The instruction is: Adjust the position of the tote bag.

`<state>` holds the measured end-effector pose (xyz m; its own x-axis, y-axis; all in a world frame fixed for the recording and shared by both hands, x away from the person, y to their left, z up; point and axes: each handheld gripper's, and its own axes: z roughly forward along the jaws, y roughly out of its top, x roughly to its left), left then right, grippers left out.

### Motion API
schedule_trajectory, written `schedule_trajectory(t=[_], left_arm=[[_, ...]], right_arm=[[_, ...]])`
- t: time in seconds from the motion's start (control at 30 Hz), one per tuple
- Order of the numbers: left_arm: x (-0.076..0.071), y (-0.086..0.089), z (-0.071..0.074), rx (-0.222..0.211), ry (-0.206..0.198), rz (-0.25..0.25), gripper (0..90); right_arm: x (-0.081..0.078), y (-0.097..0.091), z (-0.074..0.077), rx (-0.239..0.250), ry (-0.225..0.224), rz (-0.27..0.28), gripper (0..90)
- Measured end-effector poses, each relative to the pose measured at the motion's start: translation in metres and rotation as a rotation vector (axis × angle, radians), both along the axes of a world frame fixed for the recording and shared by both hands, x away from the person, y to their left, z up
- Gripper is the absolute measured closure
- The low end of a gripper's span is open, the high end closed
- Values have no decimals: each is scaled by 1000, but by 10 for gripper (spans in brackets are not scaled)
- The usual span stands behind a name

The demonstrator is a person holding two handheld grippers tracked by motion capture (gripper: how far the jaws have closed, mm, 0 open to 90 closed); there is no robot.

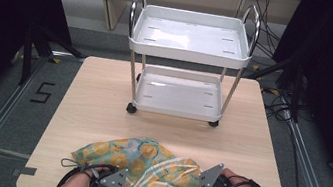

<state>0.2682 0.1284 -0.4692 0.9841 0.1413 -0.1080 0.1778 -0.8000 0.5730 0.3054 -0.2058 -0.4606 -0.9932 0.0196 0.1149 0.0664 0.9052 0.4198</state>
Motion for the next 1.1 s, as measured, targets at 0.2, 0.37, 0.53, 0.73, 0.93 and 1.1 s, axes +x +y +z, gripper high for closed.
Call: schedule_trajectory(t=[0.2,0.37,0.53,0.73,0.93,1.1], left_arm=[[2,6,11,-118,41,96,530],[5,20,27,-266,39,182,339],[11,28,31,-348,26,327,342],[16,25,24,-326,-22,413,382],[15,26,21,-311,-73,439,400],[15,26,21,-332,-65,450,401]], right_arm=[[5,-3,4,18,-21,-23,741],[10,-14,25,187,17,-154,553],[24,-29,36,315,-37,-348,538],[34,-41,26,305,-148,-528,541],[35,-45,22,331,-157,-569,538],[33,-45,19,320,-144,-584,535]])
